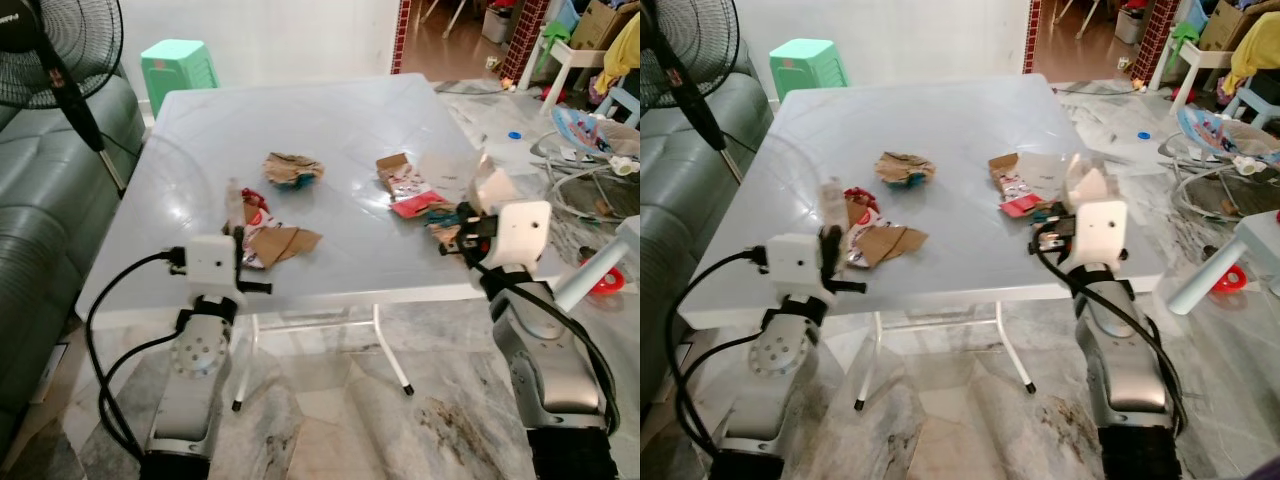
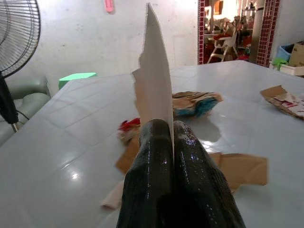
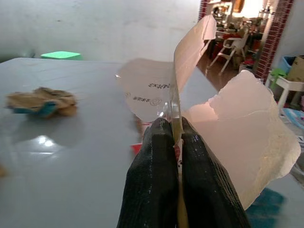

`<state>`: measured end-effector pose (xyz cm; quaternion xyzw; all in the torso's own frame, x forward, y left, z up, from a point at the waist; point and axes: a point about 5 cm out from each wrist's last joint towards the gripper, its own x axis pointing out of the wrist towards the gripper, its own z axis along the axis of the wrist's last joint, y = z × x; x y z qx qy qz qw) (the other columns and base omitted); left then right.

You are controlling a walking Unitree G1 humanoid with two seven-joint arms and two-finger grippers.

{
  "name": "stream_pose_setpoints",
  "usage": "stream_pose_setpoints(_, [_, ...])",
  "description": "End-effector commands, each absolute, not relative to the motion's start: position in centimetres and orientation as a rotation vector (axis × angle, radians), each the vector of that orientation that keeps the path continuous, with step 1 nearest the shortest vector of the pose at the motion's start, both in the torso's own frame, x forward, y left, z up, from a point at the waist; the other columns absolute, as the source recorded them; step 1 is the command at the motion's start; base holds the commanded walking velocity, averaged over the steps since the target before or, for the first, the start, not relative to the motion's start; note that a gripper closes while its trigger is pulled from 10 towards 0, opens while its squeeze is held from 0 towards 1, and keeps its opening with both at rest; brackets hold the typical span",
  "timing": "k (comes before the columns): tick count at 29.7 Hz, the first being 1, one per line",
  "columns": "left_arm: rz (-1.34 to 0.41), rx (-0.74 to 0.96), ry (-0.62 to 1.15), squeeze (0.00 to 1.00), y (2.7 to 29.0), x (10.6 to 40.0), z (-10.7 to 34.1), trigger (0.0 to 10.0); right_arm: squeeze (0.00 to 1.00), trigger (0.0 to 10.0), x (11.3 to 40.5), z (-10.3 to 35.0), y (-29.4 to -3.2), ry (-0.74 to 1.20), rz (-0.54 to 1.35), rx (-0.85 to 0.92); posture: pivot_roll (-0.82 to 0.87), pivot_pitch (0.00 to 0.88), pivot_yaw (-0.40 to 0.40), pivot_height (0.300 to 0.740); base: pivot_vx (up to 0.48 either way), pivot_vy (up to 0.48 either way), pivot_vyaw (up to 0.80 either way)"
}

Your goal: Picking trash to rubbish bin

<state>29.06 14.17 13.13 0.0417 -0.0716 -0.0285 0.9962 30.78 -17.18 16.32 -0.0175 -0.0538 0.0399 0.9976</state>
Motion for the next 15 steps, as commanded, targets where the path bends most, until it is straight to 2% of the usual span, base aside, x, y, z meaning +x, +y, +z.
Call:
stream_pose_setpoints(1, [-0.042, 0.088, -0.145, 0.00, 14.58, 29.14, 13.36, 10.0, 0.00, 10.0, 30.84, 16.39, -17.10, -0.110, 0.081, -0.040, -0.06, 0.039, 0.036, 0.740, 0.000, 0.334, 0.00])
stream_pose_setpoints(15, [-0.041, 0.094, -0.142, 0.00, 14.64, 29.16, 13.30, 10.0, 0.00, 10.0, 30.85, 16.29, -17.07, -0.109, 0.079, -0.040, -0.05, 0.038, 0.038, 0.740, 0.000, 0.331, 0.00])
